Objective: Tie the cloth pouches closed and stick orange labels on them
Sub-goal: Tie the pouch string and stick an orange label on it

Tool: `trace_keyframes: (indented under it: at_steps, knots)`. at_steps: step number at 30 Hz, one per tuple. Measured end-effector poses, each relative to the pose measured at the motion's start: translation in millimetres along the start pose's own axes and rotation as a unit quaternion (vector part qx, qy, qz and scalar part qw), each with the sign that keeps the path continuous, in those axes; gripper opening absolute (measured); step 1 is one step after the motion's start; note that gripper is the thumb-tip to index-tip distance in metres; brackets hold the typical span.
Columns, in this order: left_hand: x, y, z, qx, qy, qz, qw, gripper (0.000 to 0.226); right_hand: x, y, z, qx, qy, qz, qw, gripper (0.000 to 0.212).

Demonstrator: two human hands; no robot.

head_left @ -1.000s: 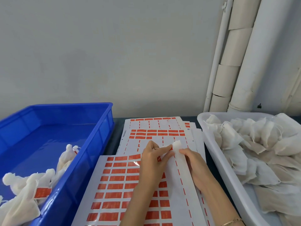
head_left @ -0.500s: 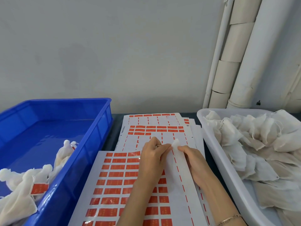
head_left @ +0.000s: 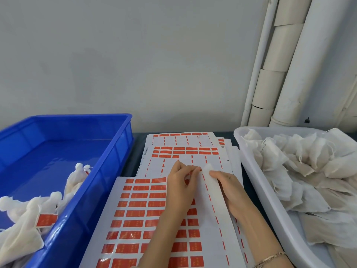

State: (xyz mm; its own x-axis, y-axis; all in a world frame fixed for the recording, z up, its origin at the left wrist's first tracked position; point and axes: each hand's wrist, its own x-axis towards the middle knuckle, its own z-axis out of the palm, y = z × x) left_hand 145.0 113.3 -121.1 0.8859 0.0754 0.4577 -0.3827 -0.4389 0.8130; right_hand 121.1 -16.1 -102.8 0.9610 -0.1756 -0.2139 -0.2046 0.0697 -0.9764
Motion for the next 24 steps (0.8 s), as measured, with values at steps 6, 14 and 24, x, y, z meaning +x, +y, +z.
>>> trace_keyframes:
  at_steps: [6,14,24]
  knots:
    - [1.3,2.4,-4.3,-0.031,0.010,-0.018,0.999,0.014,3.2,3.5,-0.7,0.010,0.003,-0.001,1.000,0.014]
    - [0.4,-2.4,-14.5,-0.024,-0.020,0.068,0.997,0.026,5.8,4.5,-0.5,0.027,0.000,-0.004,1.000,0.016]
    - [1.5,-8.7,-10.5,0.029,-0.012,0.136,0.990,0.026,8.6,9.7,0.2,0.001,0.008,-0.014,1.000,0.012]
